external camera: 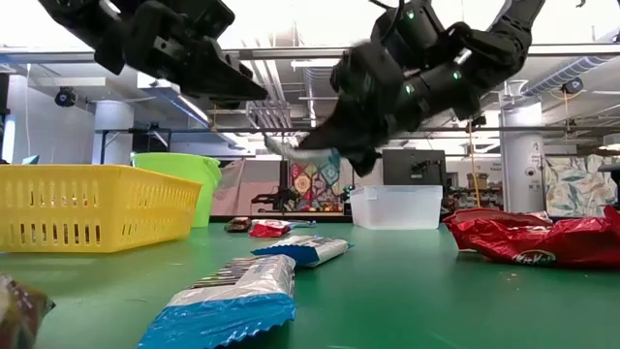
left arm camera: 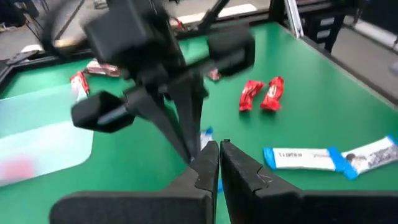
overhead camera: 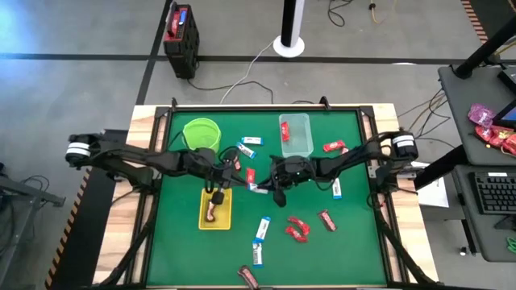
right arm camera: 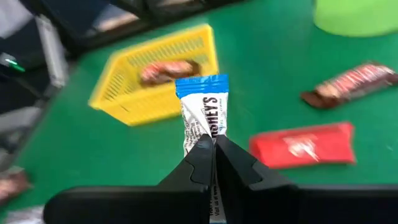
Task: Sort candy by brand, put in halloween buckets
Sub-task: Put the white chocolate into the green bucket
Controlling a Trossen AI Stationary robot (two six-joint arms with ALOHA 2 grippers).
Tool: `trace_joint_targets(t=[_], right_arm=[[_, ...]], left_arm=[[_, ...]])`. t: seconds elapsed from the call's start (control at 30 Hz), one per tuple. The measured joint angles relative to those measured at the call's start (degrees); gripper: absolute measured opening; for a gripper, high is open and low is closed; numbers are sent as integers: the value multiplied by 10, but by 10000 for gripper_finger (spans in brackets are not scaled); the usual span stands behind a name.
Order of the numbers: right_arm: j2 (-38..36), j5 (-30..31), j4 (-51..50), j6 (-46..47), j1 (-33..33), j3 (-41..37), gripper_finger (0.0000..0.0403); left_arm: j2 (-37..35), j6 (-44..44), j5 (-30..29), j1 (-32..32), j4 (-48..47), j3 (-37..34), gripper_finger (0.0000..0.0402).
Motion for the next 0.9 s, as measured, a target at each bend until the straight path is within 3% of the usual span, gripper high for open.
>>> trace_joint_targets(t=[0.17, 0.43, 0.57, 0.77, 0.9], right_arm=[[-20, -46, -6, 24, -4, 16, 8], [-28, -113, -7, 58, -10, 24, 8], [-28, -126, -7, 73, -10, 32, 8], [-28, -128, -7, 101, -10, 51, 9], [-28, -130, -8, 117, -10, 57, 9]], left_arm=[[11, 46, 7, -19, 0, 4, 48], [-7, 78, 1, -26, -2, 4, 160], [1, 96, 1, -30, 3, 4, 188], [5, 122, -1, -35, 33, 4, 164], [3, 127, -1, -37, 34, 4, 67]])
